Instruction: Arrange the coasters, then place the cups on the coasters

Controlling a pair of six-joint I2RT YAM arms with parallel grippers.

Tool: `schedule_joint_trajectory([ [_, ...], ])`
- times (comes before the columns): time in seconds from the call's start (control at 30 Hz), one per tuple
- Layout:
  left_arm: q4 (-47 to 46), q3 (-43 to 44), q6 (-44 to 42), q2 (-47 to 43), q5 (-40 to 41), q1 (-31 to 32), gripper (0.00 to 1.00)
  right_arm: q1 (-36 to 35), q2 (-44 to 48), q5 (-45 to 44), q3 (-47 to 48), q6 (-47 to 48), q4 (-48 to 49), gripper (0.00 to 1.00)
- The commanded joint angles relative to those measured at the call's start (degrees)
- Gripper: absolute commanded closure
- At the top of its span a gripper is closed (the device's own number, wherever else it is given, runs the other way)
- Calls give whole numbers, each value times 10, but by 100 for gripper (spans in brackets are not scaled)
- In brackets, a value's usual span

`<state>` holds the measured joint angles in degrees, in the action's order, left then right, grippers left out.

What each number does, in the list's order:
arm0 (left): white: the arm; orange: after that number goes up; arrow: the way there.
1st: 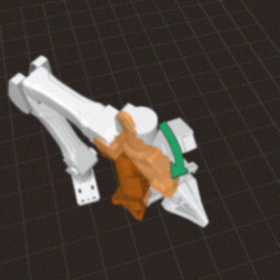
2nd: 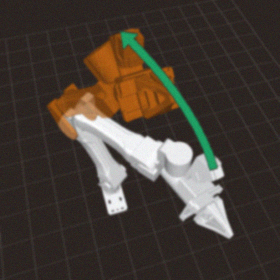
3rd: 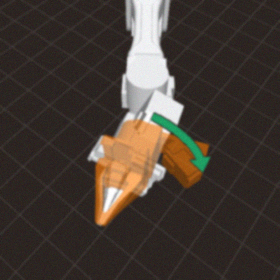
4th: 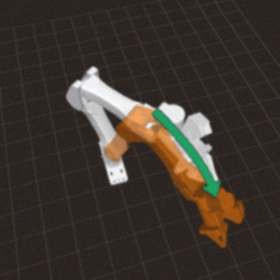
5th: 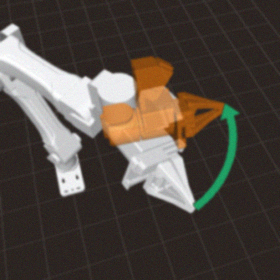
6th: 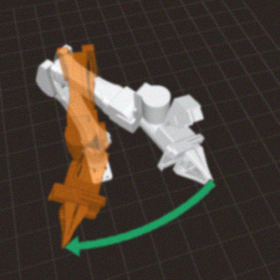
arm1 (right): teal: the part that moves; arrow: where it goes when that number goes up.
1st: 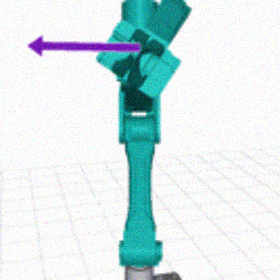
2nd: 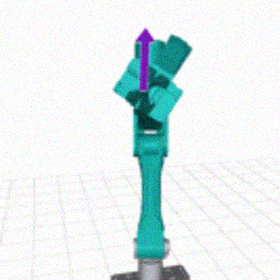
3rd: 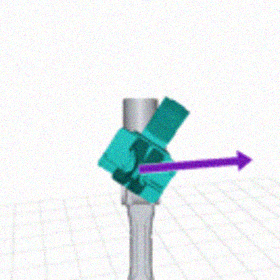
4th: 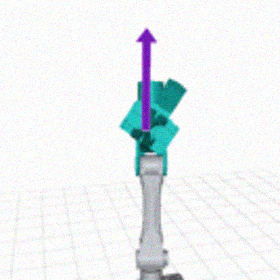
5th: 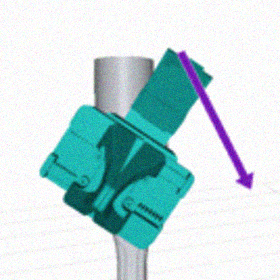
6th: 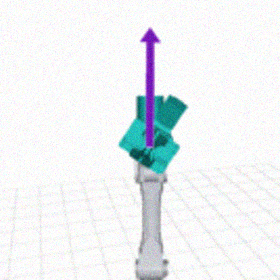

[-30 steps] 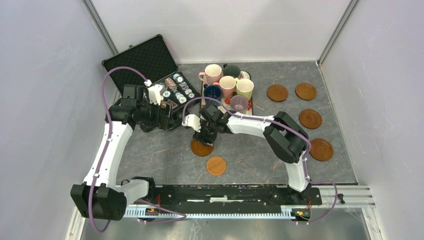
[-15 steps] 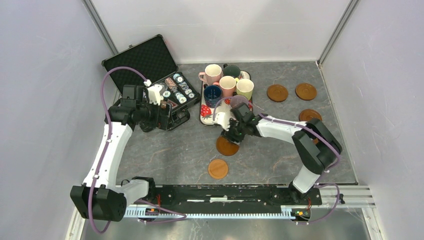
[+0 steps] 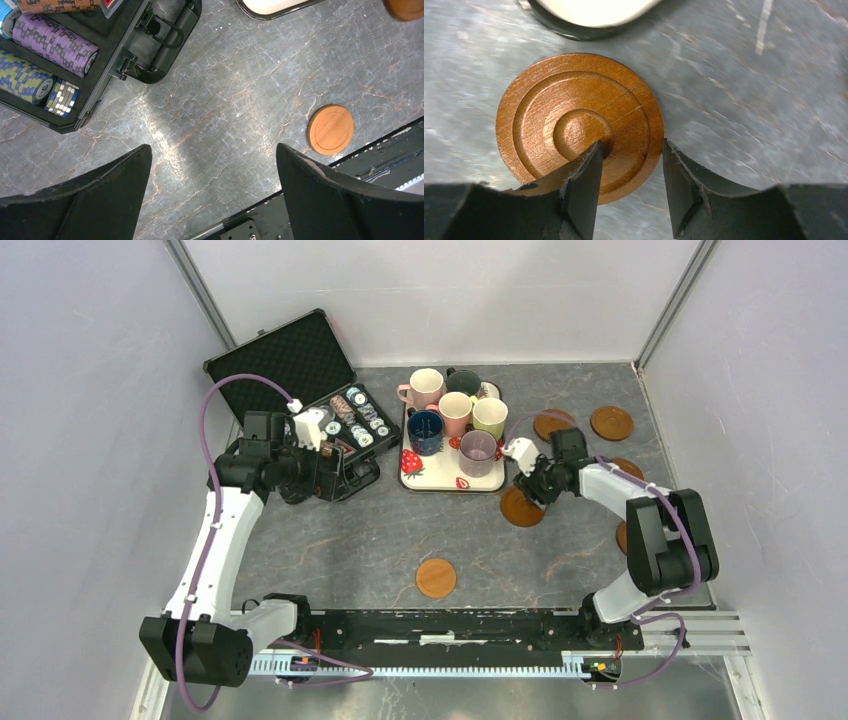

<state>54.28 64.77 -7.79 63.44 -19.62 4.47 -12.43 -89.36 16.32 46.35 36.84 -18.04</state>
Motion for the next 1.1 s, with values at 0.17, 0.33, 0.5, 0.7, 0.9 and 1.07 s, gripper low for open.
schedule_joint_trajectory([
  [0.17, -9, 4, 4, -14, -6, -3, 0, 106, -112, -38, 101, 67, -72, 49],
  [0.33, -9, 2, 3, -12, -2, -3, 0, 140, -136, -37, 150, 85, -103, 49],
  [0.5, -9, 4, 3, -6, -3, -3, 0, 165, -146, -42, 166, 107, -122, 49],
  [0.7, -11, 3, 4, -4, -6, -3, 0, 184, -144, -32, 179, 112, -132, 49],
  [0.9, -12, 2, 2, -5, -6, -3, 0, 184, -143, -14, 232, 96, -149, 48],
  [1.07, -12, 0, 2, -11, -6, -3, 0, 183, -126, -1, 264, 92, -171, 45],
])
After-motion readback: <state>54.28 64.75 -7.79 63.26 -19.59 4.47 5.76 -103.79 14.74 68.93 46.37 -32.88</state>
